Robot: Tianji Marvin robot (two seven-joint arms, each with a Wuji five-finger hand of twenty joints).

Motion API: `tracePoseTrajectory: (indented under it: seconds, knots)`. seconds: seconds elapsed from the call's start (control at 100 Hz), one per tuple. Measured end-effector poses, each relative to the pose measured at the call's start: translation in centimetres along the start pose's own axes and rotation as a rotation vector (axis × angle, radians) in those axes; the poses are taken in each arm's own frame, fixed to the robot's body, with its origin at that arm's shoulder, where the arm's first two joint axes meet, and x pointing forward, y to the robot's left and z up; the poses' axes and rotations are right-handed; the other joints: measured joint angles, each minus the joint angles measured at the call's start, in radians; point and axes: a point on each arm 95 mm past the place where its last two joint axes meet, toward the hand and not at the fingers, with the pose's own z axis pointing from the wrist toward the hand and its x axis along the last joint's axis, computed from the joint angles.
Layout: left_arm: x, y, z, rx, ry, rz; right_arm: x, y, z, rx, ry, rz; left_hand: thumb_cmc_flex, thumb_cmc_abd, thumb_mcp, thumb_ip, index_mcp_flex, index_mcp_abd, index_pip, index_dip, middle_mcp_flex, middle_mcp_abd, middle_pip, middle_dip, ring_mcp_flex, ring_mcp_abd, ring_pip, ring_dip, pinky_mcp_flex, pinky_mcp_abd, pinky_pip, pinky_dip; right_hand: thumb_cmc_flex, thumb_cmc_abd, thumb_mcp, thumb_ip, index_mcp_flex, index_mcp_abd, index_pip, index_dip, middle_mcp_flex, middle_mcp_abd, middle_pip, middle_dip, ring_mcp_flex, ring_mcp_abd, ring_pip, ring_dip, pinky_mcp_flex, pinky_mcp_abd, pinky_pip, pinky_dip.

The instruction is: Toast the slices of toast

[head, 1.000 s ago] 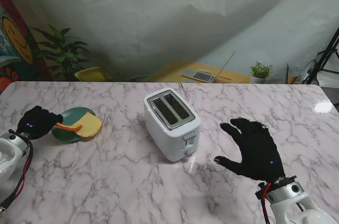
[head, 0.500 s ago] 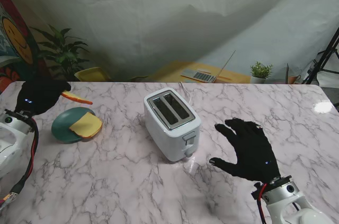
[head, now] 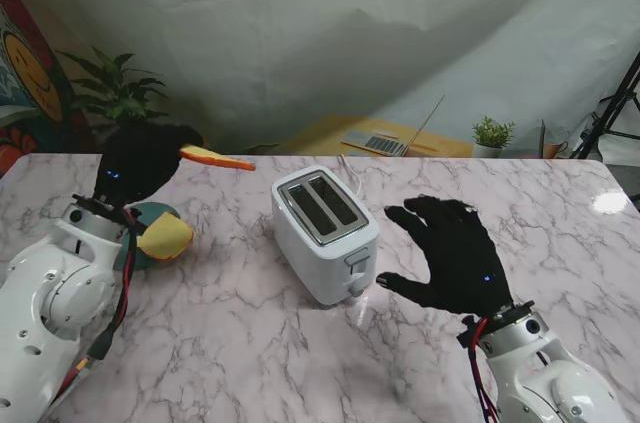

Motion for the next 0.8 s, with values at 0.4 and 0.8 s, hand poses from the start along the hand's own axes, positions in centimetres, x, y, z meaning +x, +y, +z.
tracePoseTrajectory:
  seconds: [0.4, 0.8]
  knots:
    - [5.4, -0.2, 2.3, -0.061, 0.114, -0.166, 3.9, 3.1, 4.5, -0.129, 0.058, 0.023, -0.003, -0.008, 0.007, 0.0, 0.015, 0.0, -0.01, -0.007, 0.024, 0.014, -0.005, 0.0, 0.046, 0.007, 0.023, -0.017, 0.044, 0.014, 0.0, 0.025, -0.007, -0.12, 0.177, -0.005, 0.06, -0.001, 0.065, 0.0, 0.095, -0.001, 0.026, 0.016, 0.117, 0.005, 0.002, 0.0, 0.087, 0.0, 0.067, 0.036]
    - [9.1, -0.3, 3.2, -0.139, 0.196, -0.209, 6.4, 3.1, 7.2, -0.173, 0.079, 0.067, -0.009, -0.015, -0.035, 0.009, 0.029, 0.0, -0.025, -0.049, 0.065, 0.015, -0.027, -0.011, 0.096, 0.0, 0.043, -0.017, 0.087, 0.016, 0.0, 0.061, -0.019, -0.191, 0.239, -0.014, 0.121, -0.001, 0.121, 0.005, 0.169, 0.021, 0.08, 0.048, 0.224, 0.034, 0.045, 0.017, 0.184, 0.026, 0.137, 0.083]
